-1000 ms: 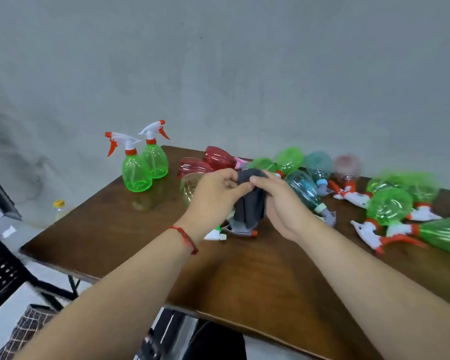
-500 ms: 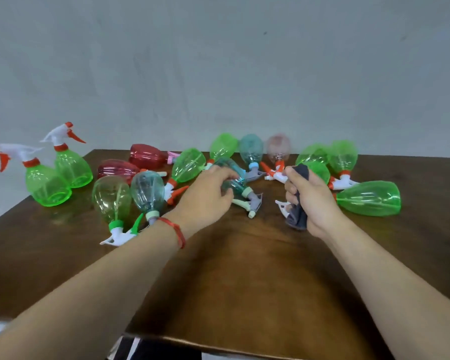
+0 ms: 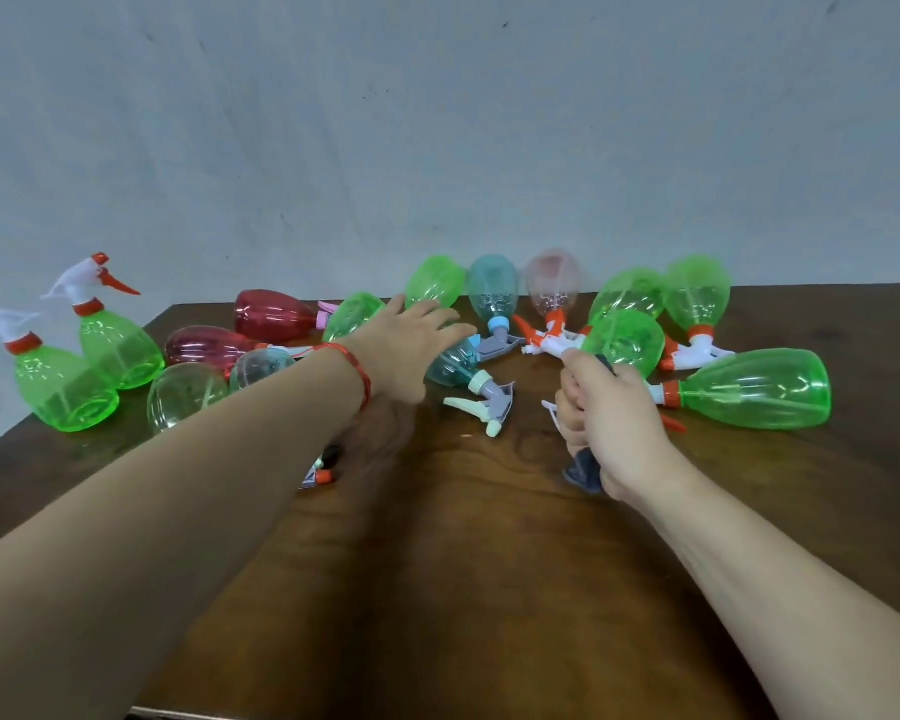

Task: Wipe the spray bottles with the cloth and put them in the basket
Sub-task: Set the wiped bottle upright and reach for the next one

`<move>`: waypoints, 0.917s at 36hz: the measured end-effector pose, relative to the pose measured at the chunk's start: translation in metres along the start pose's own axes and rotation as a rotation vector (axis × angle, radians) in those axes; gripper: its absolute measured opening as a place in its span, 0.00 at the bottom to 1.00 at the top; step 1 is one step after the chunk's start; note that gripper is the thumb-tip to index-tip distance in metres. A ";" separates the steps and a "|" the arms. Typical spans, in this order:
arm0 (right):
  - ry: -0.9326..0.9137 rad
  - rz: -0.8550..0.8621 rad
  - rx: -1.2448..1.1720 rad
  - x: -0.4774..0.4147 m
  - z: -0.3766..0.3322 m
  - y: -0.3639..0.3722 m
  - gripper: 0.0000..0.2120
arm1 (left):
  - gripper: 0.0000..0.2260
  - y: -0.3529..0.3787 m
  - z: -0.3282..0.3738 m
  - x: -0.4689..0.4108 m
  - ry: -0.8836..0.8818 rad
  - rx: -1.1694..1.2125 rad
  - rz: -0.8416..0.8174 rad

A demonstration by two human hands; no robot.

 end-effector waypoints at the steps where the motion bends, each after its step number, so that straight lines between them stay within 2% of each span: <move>1: 0.005 0.002 0.001 0.001 0.000 0.000 0.25 | 0.44 -0.002 -0.001 0.000 -0.002 0.005 0.025; 5: 0.024 -0.002 0.025 0.001 0.004 0.000 0.24 | 0.35 -0.006 -0.010 0.010 -0.072 0.027 0.121; 8: 0.034 -0.004 0.045 0.003 0.006 0.002 0.24 | 0.34 -0.012 -0.026 0.030 -0.199 0.188 0.264; 10: 0.019 0.015 0.053 0.006 0.006 0.002 0.25 | 0.34 -0.012 -0.036 0.048 -0.288 0.460 0.346; 12: -0.016 0.006 0.084 0.007 0.002 0.004 0.26 | 0.31 -0.003 -0.036 0.066 -0.367 0.780 0.357; 16: -0.036 -0.110 0.138 0.010 0.002 0.022 0.29 | 0.29 0.013 -0.009 0.085 -0.427 1.284 0.372; 20: -0.039 -0.155 0.081 0.008 0.007 0.039 0.17 | 0.31 0.021 0.015 0.086 -0.399 1.589 0.448; 22: -0.088 -0.136 0.149 0.004 0.001 0.044 0.17 | 0.34 0.020 0.026 0.087 -0.354 1.663 0.471; 26: -0.232 -0.061 0.323 -0.006 -0.016 0.043 0.14 | 0.30 0.006 0.041 0.087 -0.204 1.689 0.470; 28: -0.232 -0.025 0.283 -0.009 -0.019 0.039 0.11 | 0.33 0.004 0.043 0.086 -0.137 1.726 0.435; 31: -0.215 0.013 0.168 -0.010 -0.024 0.031 0.06 | 0.46 0.014 0.040 0.085 -0.055 1.724 0.392; 33: -0.176 0.000 0.050 -0.010 -0.022 0.028 0.05 | 0.48 0.017 0.039 0.085 -0.012 1.716 0.397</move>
Point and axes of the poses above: each hand's wrist, its own x-axis away from the middle knuckle, its own y-axis out of the palm, z = x × y, the point moved 10 cm from there along -x, towards the middle knuckle, and after that the axes turned 3 degrees about -z, right-handed, at the moved point
